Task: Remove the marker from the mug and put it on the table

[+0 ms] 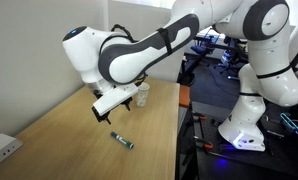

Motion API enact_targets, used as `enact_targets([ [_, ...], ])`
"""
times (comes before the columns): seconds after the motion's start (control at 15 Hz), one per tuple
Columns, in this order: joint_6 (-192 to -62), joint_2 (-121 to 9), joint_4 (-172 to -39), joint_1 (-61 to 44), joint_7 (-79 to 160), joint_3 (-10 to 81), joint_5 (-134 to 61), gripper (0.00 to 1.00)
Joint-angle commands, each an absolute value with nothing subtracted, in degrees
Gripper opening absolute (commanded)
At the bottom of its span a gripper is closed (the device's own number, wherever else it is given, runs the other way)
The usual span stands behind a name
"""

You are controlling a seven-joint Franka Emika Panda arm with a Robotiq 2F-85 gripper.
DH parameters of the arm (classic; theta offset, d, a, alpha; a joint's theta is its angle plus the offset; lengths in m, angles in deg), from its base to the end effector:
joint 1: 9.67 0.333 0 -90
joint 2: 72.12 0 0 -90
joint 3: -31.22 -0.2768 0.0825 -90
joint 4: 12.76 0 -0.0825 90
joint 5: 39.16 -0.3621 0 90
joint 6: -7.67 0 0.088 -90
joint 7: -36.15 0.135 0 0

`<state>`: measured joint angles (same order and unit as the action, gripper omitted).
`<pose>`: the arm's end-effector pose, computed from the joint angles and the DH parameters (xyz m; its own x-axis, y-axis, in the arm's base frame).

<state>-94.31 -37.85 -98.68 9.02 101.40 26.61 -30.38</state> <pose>0.5787 0.2250 0.2502 0.7692 -0.6369 -0.0512 -0.5917 -0.7402 0.3193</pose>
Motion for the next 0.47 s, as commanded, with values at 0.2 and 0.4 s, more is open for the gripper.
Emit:
enact_targets([
  [0.2,-94.15,-39.07,-98.79,10.11,105.56,27.13,-30.53,1.00],
  [0.4,-94.16,-39.21,-98.92,10.09,105.91,27.19,-30.51,1.00],
])
